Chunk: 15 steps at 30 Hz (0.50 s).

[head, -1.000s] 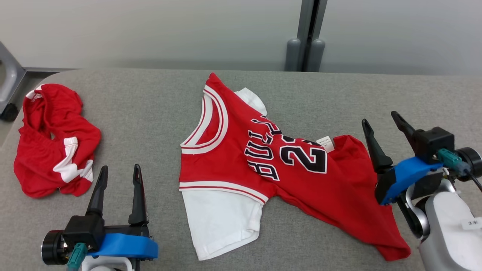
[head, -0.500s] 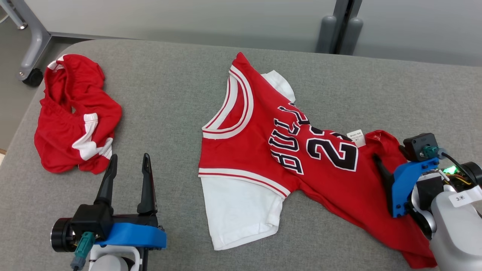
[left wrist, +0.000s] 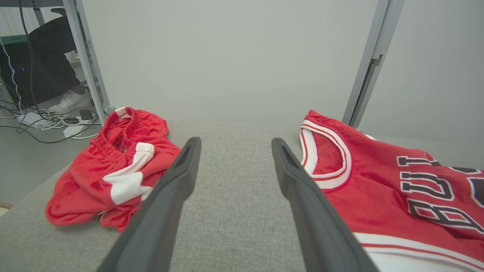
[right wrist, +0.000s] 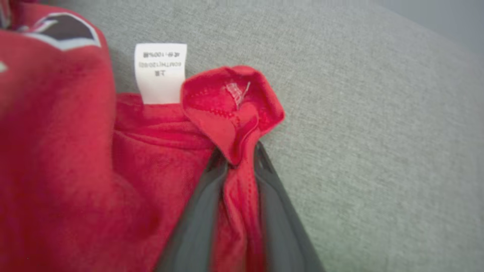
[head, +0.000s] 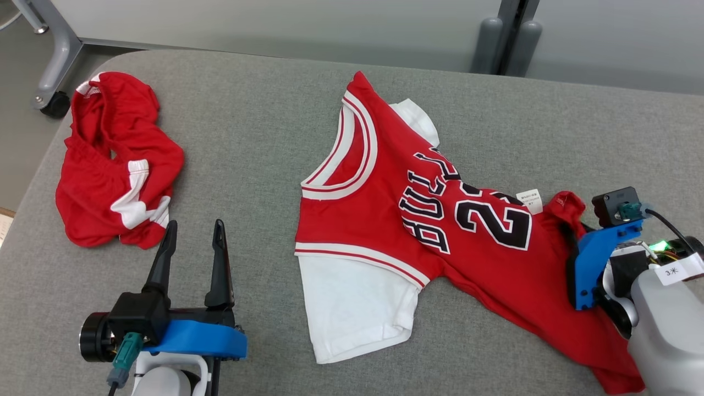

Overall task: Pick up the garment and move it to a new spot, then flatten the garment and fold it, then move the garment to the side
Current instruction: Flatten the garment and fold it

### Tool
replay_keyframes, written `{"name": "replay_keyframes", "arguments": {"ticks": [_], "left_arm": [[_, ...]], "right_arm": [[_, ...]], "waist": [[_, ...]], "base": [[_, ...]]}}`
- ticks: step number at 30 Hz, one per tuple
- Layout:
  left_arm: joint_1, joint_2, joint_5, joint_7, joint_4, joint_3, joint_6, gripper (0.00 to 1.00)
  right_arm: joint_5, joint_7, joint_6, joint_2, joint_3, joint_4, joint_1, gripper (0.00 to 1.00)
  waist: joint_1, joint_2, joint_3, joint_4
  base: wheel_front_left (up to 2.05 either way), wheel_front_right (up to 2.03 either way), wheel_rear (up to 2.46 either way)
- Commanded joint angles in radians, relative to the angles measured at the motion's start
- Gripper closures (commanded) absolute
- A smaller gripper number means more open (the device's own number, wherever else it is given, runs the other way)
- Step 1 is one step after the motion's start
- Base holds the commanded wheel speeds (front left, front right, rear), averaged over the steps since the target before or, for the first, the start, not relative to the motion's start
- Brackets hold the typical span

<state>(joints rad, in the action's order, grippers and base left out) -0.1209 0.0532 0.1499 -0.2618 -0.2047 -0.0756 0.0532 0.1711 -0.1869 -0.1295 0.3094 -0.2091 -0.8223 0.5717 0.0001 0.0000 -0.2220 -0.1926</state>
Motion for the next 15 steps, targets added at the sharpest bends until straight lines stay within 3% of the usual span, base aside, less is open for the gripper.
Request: {"name": "replay_keyframes", "arguments": {"ticks": [1, 7, 15], "left_arm": [[-0.01, -0.002, 0.0, -0.005, 0.0, 0.001, 0.002, 0.0], [-0.018, -0.003, -0.006, -0.005, -0.002, 0.001, 0.006, 0.0], [-0.034, -0.003, -0.004, -0.005, -0.005, -0.009, 0.011, 0.0]], "right_arm": [[0.012, 0.013, -0.001, -0.002, -0.001, -0.011, 0.015, 1.0], [0.025, 0.11, -0.001, 0.023, 0.048, 0.0, 0.112, 1.0], [-0.022, 0.208, -0.001, 0.045, 0.159, -0.076, 0.23, 1.0]], "waist": [[-0.0001, 0.0, -0.001, 0.001], [-0.0001, 0.0, -0.006, 0.003], [-0.0001, 0.0, -0.017, -0.013]], "base": [[0.0, 0.0, 0.0], [0.0, 0.0, 0.0], [0.0, 0.0, 0.0]]}}
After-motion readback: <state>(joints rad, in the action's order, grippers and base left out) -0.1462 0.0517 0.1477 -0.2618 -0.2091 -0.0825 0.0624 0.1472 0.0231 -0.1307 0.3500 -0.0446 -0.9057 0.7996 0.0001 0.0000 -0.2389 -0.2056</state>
